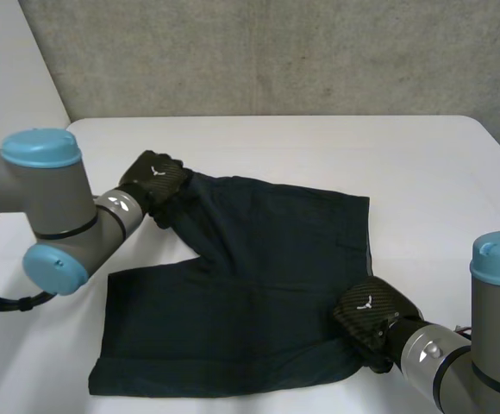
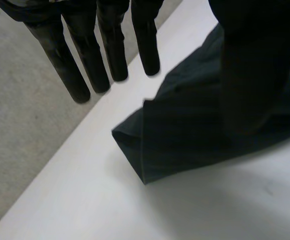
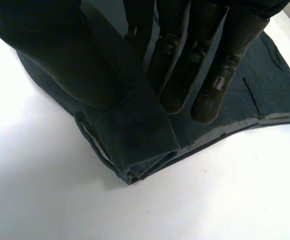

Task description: Fold the shorts.

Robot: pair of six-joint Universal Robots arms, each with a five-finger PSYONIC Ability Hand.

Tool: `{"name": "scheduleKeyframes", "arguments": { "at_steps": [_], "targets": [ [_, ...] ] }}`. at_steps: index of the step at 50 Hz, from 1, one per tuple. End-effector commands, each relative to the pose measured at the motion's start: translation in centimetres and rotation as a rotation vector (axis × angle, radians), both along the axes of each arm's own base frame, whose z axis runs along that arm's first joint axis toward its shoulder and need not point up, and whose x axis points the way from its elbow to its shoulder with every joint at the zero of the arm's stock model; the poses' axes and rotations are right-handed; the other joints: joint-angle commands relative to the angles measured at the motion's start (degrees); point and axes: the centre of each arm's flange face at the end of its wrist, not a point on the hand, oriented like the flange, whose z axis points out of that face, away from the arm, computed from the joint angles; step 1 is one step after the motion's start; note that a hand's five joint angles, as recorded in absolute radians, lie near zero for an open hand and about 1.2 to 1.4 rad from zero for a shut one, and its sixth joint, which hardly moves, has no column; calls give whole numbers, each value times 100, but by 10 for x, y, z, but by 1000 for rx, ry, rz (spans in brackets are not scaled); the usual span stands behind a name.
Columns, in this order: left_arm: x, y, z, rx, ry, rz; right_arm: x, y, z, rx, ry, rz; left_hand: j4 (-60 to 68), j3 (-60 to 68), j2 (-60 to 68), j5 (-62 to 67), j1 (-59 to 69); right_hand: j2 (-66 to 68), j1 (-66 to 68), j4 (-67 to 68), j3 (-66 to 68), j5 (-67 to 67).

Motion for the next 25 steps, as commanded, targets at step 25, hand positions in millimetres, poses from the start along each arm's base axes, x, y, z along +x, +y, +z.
{"name": "scheduleKeyframes", "arguments": {
  "at_steps": [25],
  "targets": [
    [22, 13, -34, 133, -220, 294, -1, -6, 0, -9, -14, -22, 4556, 4583, 4582, 4557, 4545, 1256, 2357, 1168, 1214, 1296]
  ]
}}
